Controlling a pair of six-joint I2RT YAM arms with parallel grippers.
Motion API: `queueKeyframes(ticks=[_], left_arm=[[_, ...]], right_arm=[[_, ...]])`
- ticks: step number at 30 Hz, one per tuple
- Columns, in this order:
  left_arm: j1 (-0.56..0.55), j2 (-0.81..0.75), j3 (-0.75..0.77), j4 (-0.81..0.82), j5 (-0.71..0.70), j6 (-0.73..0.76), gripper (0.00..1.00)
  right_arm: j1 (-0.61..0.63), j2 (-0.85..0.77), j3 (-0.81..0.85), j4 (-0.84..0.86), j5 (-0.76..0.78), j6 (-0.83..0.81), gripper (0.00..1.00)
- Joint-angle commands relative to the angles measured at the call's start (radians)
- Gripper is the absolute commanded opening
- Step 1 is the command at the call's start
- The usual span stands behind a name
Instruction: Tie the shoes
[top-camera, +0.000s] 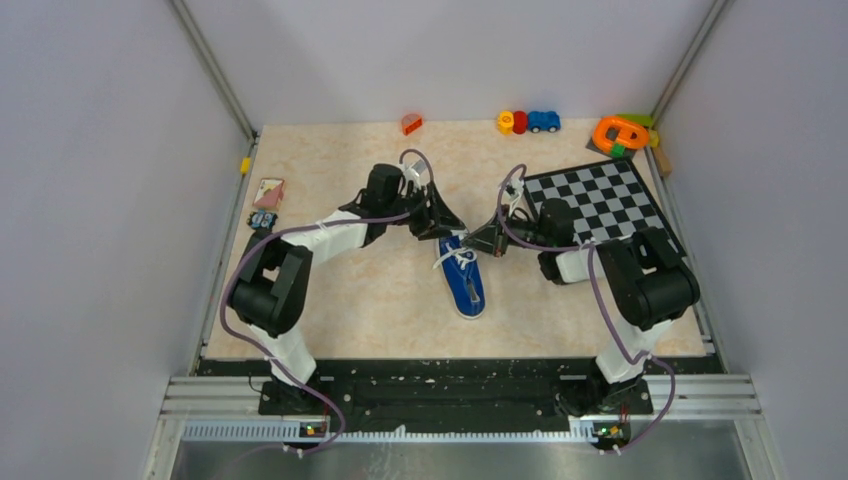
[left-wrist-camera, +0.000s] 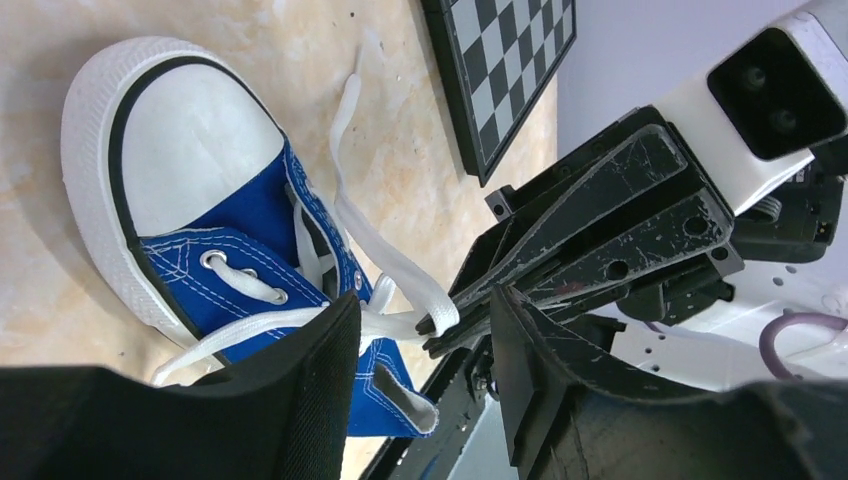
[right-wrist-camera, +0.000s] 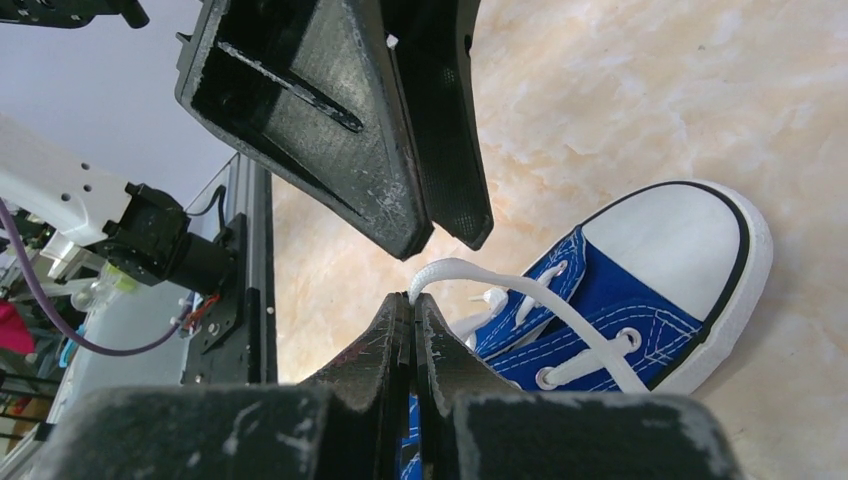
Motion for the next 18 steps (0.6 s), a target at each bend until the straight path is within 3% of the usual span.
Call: queueKeyframes(ticks=[1,10,14,16,18], left_arm=[[-0.009,0.027,0.059,-0.055,-0.018,-0.112,0.54],[-0.031,0.081,0.065,0.04,0.004,-0.231,0.38],[-0.032,0.08,0.065,0.018,-0.012,-0.215,0.22],[-0.032,0.068,0.058,0.009,-0.032,-0.201,0.04],[-0.03,0.059,0.053,0.007,-0.044,-0.187,0.0]], right_arm=[[-0.005,0.006,0.007,0.033,-0.012,-0.019,0.0],[0.001,0.001,0.009,0.011,-0.006,-0.034,0.0],[0.003,-0.003,0.01,0.001,-0.005,-0.04,0.0],[0.003,-0.007,0.011,-0.011,0.0,-0.047,0.0],[0.003,-0.007,0.011,-0.016,0.002,-0.049,0.0]])
